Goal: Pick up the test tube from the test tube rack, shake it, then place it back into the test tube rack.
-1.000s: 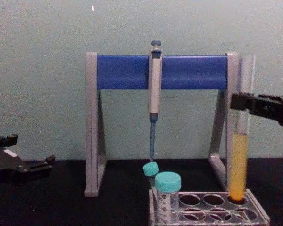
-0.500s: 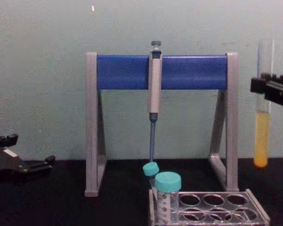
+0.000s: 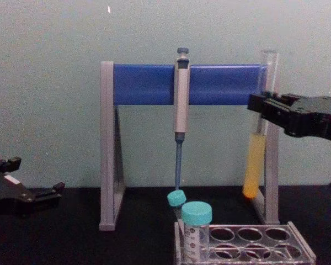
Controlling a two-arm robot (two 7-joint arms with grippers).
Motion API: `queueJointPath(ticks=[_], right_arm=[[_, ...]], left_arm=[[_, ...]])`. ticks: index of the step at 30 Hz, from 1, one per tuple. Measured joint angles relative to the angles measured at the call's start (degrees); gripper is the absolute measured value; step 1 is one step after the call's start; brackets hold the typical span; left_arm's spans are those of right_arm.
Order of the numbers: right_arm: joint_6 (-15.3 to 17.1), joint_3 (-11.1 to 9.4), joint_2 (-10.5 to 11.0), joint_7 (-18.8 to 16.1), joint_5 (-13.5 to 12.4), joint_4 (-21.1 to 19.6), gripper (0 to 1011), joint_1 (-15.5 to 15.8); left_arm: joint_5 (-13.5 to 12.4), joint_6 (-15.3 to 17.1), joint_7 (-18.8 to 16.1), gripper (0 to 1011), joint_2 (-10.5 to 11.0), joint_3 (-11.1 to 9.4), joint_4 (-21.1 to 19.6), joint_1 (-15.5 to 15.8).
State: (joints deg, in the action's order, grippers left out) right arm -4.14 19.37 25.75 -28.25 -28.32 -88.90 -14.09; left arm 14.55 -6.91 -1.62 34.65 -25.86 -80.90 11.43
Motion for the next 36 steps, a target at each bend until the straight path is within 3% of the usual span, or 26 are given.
queueJointPath(ticks=[7,11,16,20,25,27,32,36], right_arm=[[1.66,0.58,0.94,-6.14,-5.98,0.07,229,-0.51],[3.94,0.71,3.41,-8.97,-9.08,-1.64,229,0.01],[7.07,1.20,7.05,-9.66,-9.77,-4.04,229,0.68],[9.00,1.26,10.55,-7.27,-8.44,-6.44,229,1.61],[9.39,0.59,12.41,-3.63,-6.75,-8.02,229,2.49],[9.24,0.02,13.10,-0.68,-4.70,-8.91,229,3.11],[8.26,-0.47,12.78,2.91,-1.26,-9.40,229,3.50],[5.86,-0.67,10.61,5.22,1.71,-8.62,229,3.33]], left_arm=[[0.00,0.00,0.00,1001,0.00,0.00,0.00,0.00],[0.00,0.00,0.00,1001,0.00,0.00,0.00,0.00],[0.00,0.00,0.00,1001,0.00,0.00,0.00,0.00],[0.00,0.00,0.00,1001,0.00,0.00,0.00,0.00],[0.00,0.00,0.00,1001,0.00,0.00,0.00,0.00],[0.00,0.00,0.00,1001,0.00,0.00,0.00,0.00],[0.00,0.00,0.00,1002,0.00,0.00,0.00,0.00],[0.00,0.00,0.00,1001,0.00,0.00,0.00,0.00]])
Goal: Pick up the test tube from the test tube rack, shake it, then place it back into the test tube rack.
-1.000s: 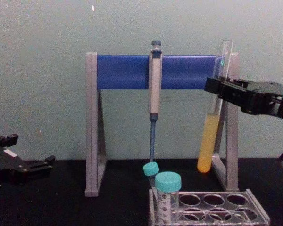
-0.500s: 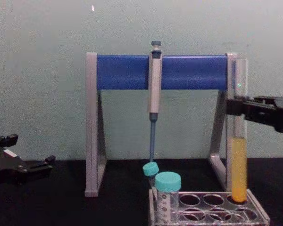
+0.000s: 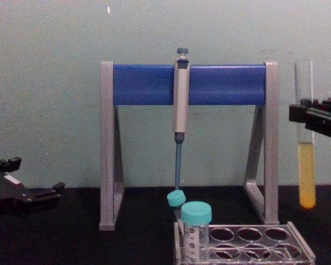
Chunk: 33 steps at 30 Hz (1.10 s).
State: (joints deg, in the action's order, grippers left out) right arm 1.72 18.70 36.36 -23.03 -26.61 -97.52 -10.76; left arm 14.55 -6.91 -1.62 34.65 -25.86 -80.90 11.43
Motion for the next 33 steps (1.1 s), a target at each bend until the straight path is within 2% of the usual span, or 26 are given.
queueJointPath(ticks=[7,12,15,20,22,27,31,32,33], right_arm=[[-3.34,0.31,-4.38,1.33,2.40,3.01,229,-1.55],[-4.81,0.61,-7.09,0.81,2.58,5.00,229,-2.54],[-5.55,0.82,-8.77,-0.94,1.49,6.32,229,-3.11],[-5.71,1.19,-10.49,-6.25,-3.14,8.09,229,-3.96],[-5.15,1.56,-10.51,-8.38,-5.13,8.43,229,-4.28],[-3.82,2.45,-9.58,-11.34,-7.65,8.48,229,-4.69],[-1.51,2.87,-6.79,-14.56,-10.57,7.23,229,-4.48],[-1.51,2.87,-6.79,-14.56,-10.57,7.23,229,-4.48],[-0.70,2.83,-5.71,-15.06,-11.18,6.65,229,-4.18]], left_arm=[[0.00,0.00,0.00,1001,0.00,0.00,0.00,0.00],[0.00,0.00,0.00,1001,0.00,0.00,0.00,0.00],[0.00,0.00,0.00,1001,0.00,0.00,0.00,0.00],[0.00,0.00,0.00,1001,0.00,0.00,0.00,0.00],[0.00,0.00,0.00,1001,0.00,0.00,0.00,0.00],[0.00,0.00,0.00,1001,0.00,0.00,0.00,0.00],[0.00,0.00,0.00,1001,0.00,0.00,0.00,0.00],[0.00,0.00,-0.01,1001,0.00,0.00,0.00,0.00],[0.00,0.00,0.00,1001,0.00,0.00,0.00,0.00]])
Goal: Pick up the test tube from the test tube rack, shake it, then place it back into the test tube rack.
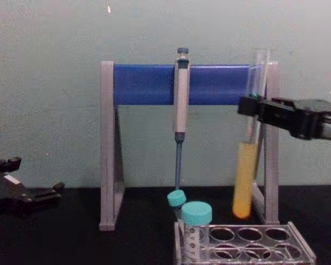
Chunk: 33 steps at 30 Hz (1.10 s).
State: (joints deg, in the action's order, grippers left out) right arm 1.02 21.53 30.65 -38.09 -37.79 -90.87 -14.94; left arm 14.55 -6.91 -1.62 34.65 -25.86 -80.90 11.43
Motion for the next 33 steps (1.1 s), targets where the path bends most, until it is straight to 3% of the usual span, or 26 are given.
queueJointPath(ticks=[5,10,14,18,22,27,33], right_arm=[[2.28,-0.97,3.49,0.38,-1.20,-2.27,229,1.34],[3.22,-2.54,7.24,3.49,-1.05,-4.79,229,3.25],[2.71,-3.06,8.10,6.22,0.24,-5.35,229,3.88],[1.30,-2.96,7.29,8.48,2.06,-4.79,229,3.77],[-0.85,-2.48,4.69,9.69,3.64,-2.84,228,2.86],[-2.45,-1.52,1.76,9.17,4.44,-0.22,229,1.22],[-2.84,-0.45,0.17,7.87,4.69,1.43,229,0.13]], left_arm=[[0.00,0.00,0.00,1001,0.00,0.00,0.00,0.00],[0.00,0.00,0.00,1001,0.00,0.00,0.00,0.00],[0.00,0.00,0.00,1001,0.00,0.00,0.00,0.00],[0.00,0.00,0.00,1001,0.00,0.00,0.00,0.00],[0.00,0.00,0.00,1001,0.00,0.00,0.00,0.00],[0.00,0.00,0.00,1001,0.00,0.00,0.00,0.00],[0.00,0.00,0.00,1001,0.00,0.00,0.00,0.00]])
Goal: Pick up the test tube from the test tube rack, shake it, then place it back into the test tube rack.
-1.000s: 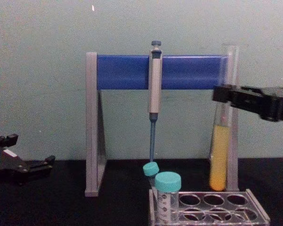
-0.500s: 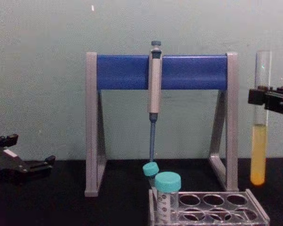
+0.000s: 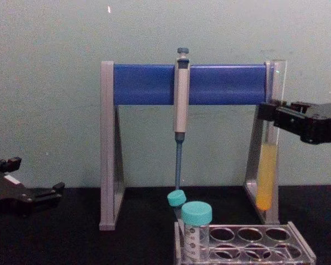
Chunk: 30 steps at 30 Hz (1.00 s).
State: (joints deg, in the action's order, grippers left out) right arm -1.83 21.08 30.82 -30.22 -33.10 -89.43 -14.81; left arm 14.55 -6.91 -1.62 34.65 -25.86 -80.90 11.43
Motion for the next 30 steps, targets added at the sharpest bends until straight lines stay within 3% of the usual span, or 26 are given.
queueJointPath(ticks=[30], right_arm=[[-0.81,2.50,-1.16,-3.54,1.06,3.92,229,-1.81]], left_arm=[[0.00,0.00,0.00,1001,0.00,0.00,0.00,0.00]])
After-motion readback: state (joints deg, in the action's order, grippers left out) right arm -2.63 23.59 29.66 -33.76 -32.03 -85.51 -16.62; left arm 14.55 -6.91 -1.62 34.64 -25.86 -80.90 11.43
